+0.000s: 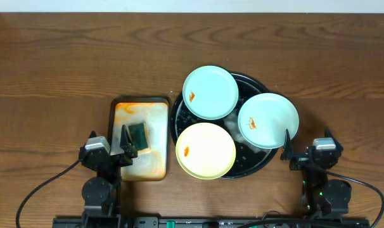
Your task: Clean dirty plates on tray and stack at the side
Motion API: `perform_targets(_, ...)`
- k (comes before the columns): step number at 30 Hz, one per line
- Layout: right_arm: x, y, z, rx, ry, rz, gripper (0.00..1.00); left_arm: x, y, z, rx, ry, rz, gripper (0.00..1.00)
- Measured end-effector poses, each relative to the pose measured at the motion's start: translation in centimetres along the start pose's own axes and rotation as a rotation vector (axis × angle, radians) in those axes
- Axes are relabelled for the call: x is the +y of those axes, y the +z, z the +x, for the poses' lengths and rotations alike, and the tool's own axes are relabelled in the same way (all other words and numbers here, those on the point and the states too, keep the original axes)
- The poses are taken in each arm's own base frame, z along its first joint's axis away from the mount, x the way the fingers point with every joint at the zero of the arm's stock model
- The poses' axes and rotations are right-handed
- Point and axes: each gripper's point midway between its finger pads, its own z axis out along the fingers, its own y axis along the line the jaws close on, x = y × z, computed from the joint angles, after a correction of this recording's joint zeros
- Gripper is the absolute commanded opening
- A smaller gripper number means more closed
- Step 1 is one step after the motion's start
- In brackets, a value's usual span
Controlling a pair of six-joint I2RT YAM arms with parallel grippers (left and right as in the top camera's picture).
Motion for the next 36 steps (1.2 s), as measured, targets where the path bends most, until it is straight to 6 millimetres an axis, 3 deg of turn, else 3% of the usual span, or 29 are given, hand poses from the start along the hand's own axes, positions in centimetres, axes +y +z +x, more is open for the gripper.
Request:
perform_targets(29,0.0,0.0,0.0,0.000,0.000,0.000,0.99,0.0,0.0,-0.1,-0.006,-0.001,0.001,0.86)
perform_targets(36,0.9,0.0,-1.1,-0.045,-0.002,-0.053,0.99,-0.9,0.0,0.0,0.003,-0.009,0.054,0.86)
